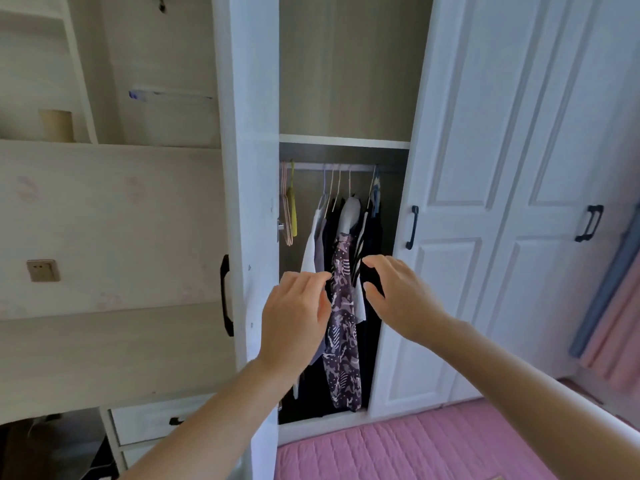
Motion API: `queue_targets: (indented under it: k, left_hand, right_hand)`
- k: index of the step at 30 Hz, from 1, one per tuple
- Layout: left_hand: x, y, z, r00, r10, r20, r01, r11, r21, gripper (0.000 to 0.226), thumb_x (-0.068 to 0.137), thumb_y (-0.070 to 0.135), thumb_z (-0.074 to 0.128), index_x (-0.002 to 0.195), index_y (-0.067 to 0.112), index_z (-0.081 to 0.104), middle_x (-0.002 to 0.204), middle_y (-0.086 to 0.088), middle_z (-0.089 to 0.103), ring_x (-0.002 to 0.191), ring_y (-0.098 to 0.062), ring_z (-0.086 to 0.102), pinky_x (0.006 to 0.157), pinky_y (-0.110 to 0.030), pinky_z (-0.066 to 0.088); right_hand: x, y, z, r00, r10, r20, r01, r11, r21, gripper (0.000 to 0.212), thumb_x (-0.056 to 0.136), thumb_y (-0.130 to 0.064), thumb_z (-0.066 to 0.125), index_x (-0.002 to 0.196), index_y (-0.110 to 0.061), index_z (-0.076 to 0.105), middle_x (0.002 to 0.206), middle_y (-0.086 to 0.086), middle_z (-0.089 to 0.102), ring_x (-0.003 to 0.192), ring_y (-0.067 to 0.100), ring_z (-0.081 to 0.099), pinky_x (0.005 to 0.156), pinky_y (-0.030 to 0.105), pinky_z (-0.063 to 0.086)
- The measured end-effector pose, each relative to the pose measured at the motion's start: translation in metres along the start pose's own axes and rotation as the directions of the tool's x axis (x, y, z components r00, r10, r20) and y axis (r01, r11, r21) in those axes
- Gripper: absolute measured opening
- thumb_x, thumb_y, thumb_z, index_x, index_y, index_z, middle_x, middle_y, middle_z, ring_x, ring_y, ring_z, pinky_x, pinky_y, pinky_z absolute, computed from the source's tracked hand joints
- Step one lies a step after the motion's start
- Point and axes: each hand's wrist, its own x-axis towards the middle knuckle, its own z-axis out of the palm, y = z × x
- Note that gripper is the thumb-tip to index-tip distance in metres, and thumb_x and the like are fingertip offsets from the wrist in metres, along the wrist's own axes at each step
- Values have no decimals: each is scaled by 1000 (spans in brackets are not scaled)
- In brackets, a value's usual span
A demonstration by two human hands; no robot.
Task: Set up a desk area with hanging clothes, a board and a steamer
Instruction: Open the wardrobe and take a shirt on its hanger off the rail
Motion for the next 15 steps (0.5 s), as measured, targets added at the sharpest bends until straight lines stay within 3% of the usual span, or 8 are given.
queue_targets:
  k: [8, 15]
  left_hand:
    - [62, -13, 92, 972, -218, 89, 211, 974, 82, 24, 91, 18, 57, 113, 15, 65, 104, -1, 70, 98, -22, 58, 75, -33, 49]
    - [122, -39, 158, 978, -159, 134, 129, 969, 210, 23, 91, 17, 55, 113, 17, 64, 107, 0, 68, 104, -22, 58, 80, -31, 48]
  right_hand:
    - [40, 51, 18, 998, 30, 57, -20, 986, -163, 42, 97, -23, 45, 138, -13, 42, 130, 3, 56, 124, 21, 47, 102, 29, 35]
    - [106, 92, 45, 997, 10, 82, 6, 980, -197, 38, 99, -23, 42, 134, -10, 42, 124, 5, 55, 116, 22, 48, 95, 25, 38]
